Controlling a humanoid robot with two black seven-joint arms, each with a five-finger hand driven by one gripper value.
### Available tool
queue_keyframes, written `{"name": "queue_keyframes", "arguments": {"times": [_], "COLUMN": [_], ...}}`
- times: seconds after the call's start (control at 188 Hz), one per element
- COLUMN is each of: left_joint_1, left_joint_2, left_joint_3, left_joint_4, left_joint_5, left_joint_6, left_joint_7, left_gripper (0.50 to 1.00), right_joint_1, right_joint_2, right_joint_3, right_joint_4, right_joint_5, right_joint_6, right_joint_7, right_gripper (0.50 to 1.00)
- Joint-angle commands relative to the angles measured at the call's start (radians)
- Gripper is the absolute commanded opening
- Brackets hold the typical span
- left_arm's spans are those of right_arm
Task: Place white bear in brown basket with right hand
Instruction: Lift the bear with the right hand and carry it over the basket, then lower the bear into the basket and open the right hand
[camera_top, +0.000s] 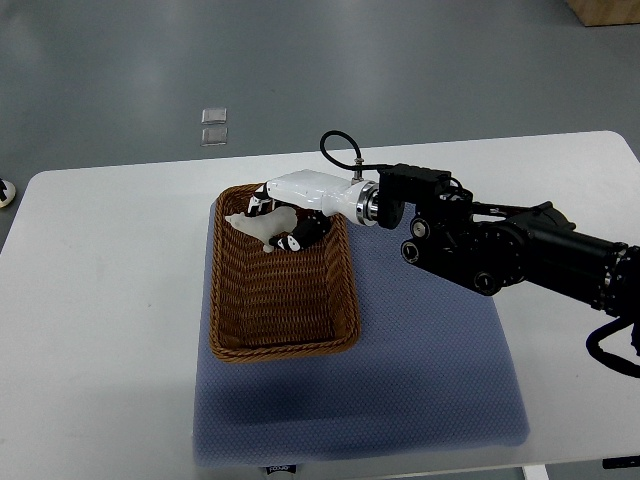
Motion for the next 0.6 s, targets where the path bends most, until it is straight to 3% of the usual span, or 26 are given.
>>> {"name": "queue_keyframes", "arguments": {"times": [0.0,0.249,0.408,0.462,0.467,0.515,0.594], "left_joint_1": [0.000,0.000,0.000,0.000,0.000,0.000,0.000], "left_joint_2": [0.000,0.000,0.000,0.000,0.000,0.000,0.000], "left_joint_3": [0.000,0.000,0.000,0.000,0.000,0.000,0.000], "left_joint_4": [0.000,0.000,0.000,0.000,0.000,0.000,0.000], "left_joint_5": [0.000,0.000,0.000,0.000,0.000,0.000,0.000], "left_joint_6": [0.000,0.000,0.000,0.000,0.000,0.000,0.000], "left_joint_7": [0.000,0.000,0.000,0.000,0.000,0.000,0.000], "left_gripper": [1.000,1.000,1.000,1.000,1.000,1.000,1.000], "right_joint_1": [-0.008,-0.024,-0.036,-0.036,-0.036,-0.036,-0.041], "right_joint_2": [0.003,0.003,0.003,0.003,0.003,0.003,0.003], "right_joint_3": [-0.011,-0.015,-0.023,-0.023,-0.023,-0.022,-0.023], "right_joint_4": [-0.003,-0.003,-0.003,-0.003,-0.003,-0.003,-0.003], "right_joint_5": [0.000,0.002,0.002,0.008,0.009,0.017,0.018], "right_joint_6": [-0.013,-0.006,-0.005,-0.005,-0.006,-0.009,-0.011], "right_joint_7": [0.000,0.000,0.000,0.000,0.000,0.000,0.000], "right_gripper": [0.500,0.500,0.621,0.729,0.758,0.829,0.850]}}
